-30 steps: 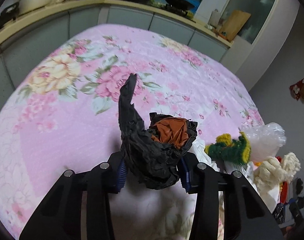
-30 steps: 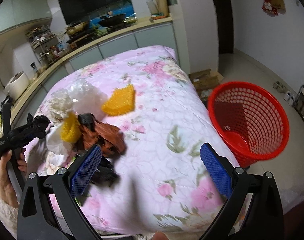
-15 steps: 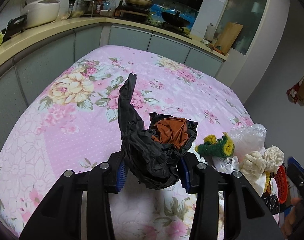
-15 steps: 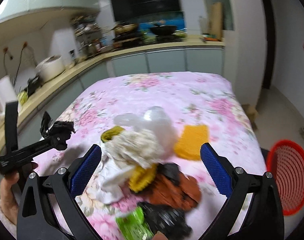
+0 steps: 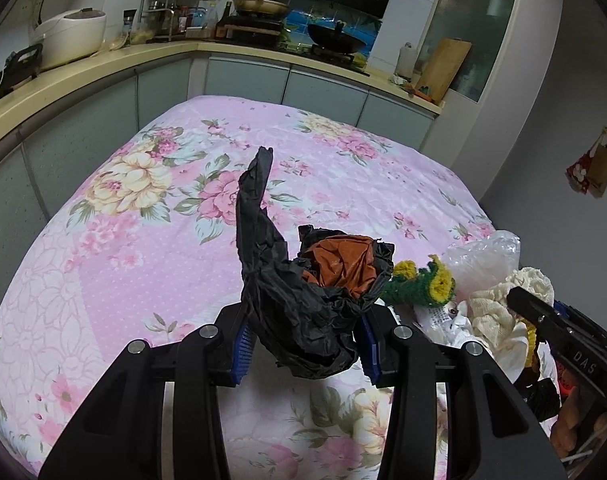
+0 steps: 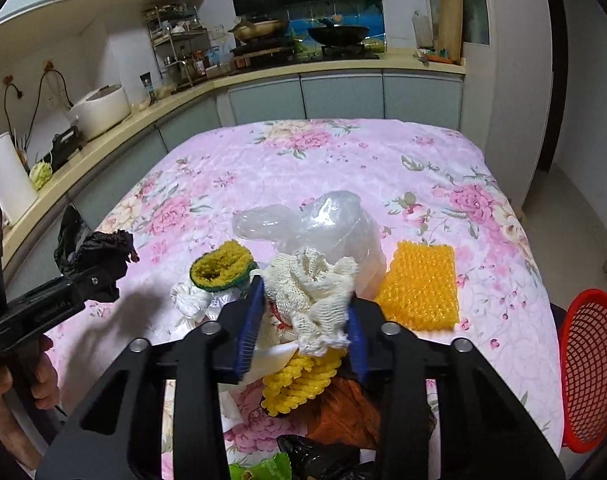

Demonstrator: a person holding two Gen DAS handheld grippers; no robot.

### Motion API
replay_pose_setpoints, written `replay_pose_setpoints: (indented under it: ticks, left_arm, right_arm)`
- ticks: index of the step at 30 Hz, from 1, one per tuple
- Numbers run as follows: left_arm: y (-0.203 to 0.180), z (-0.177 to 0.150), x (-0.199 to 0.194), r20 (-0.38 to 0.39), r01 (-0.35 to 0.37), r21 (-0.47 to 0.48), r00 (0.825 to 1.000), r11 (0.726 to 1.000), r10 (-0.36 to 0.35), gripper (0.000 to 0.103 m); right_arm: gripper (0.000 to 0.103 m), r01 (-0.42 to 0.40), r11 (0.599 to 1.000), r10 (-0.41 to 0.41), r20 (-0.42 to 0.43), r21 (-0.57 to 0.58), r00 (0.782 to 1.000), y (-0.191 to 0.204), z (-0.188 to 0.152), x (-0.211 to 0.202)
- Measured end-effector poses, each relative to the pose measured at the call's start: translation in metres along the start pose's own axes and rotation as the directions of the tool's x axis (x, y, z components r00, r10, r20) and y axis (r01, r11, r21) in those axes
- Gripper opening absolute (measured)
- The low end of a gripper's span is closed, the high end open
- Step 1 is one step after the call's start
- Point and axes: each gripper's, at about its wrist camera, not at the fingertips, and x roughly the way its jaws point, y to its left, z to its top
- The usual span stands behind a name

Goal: Collect trash
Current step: 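Carry the black bag with the left gripper while the right gripper grasps white netting, then drop the black bag and white netting into the red basket with both grippers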

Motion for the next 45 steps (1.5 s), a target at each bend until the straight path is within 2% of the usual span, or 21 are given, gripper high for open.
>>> replay_pose_setpoints:
  ticks: [3, 14, 25, 36, 45]
  left_arm:
    - [-0.003, 0.000, -0.007, 0.020, 0.009, 0.005, 1.000, 1.000, -0.009, 0.041]
    - [-0.017, 0.008, -0.037, 0.086, 0.036, 0.033, 0.996, 0.999, -0.038, 0.041]
    - [-0.042, 0.017, -0.059, 0.143, 0.054, 0.068, 0.988, 0.996, -0.064, 0.041]
    - [-0.108, 0.022, -0.062, 0.149, 0.118, 0.181, 0.978, 0.976, -0.145, 0.041]
    - [-0.182, 0.021, -0.051, 0.097, 0.243, 0.277, 0.955, 0.930, -0.279, 0.041]
  right_arm:
    - [0.030, -0.008, 1.000, 0.008, 0.024, 0.001, 1.000, 0.001, 0.003, -0.010]
    - [0.030, -0.080, 0.996, 0.074, 0.118, 0.050, 0.990, -0.007, 0.016, -0.056]
    - [0.030, -0.084, 0.994, 0.067, 0.210, 0.073, 0.975, -0.025, 0.028, -0.095]
    - [0.030, -0.026, 0.989, -0.014, 0.271, 0.146, 0.963, -0.072, 0.027, -0.125]
    - [0.030, 0.056, 0.969, -0.130, 0.304, 0.239, 0.944, -0.124, 0.017, -0.154]
